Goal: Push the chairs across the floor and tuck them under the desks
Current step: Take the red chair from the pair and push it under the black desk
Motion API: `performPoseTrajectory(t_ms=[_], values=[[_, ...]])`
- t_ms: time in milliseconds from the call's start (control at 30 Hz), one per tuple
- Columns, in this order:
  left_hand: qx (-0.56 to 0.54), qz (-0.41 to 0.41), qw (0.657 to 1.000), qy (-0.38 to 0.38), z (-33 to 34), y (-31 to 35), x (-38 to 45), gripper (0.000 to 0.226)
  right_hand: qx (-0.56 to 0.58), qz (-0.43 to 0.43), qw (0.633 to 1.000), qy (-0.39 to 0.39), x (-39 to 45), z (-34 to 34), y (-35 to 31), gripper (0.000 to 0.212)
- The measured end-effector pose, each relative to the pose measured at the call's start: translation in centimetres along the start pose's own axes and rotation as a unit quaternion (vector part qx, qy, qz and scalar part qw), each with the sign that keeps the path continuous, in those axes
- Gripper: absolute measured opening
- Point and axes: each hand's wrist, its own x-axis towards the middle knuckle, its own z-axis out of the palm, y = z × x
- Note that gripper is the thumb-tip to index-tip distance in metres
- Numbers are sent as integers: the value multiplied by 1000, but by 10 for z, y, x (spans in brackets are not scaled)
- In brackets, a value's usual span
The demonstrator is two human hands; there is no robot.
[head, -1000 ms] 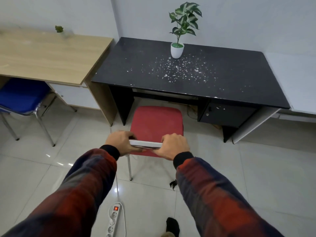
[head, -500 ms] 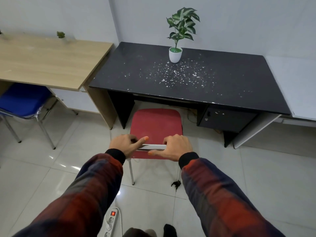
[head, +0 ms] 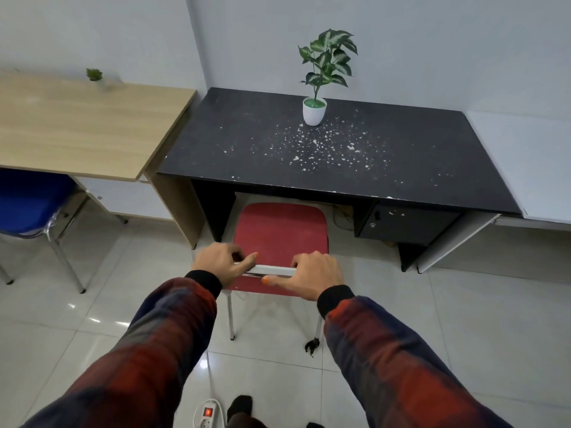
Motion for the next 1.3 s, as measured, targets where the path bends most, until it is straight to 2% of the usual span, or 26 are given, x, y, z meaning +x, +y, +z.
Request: performPoseTrajectory(t_ms=[167,333,533,667,800,900,1067,1200,1300], values=[[-7,11,1000,7,-5,-42,11,64,-5,18,1000,-2,6,15,-38,88],[-10,21,1000,5,-18,-75,35,59,-5,31,1000,1,27,13,-67,87],[-11,32,999,0,-31,-68,48,57,-10,55,998,17,41,2,-70,83],[3,42,999,-30,-37,-57,60,51,-3,51,998,26,49,-7,-61,84],[-9,52,997,-55,-39,-43,73,76,13,49,998,22,66,-21,-41,84],[-6,75,995,-60,-34,-23,72,82,9,46,999,9,70,-29,-16,89],[11,102,991,-82,-11,7,69,73,11,50,999,2,67,-26,27,88],[9,120,989,-89,2,10,69,37,2,67,998,9,60,-13,34,91],[5,94,990,-100,-6,-9,89,26,10,78,997,9,70,-15,16,88]])
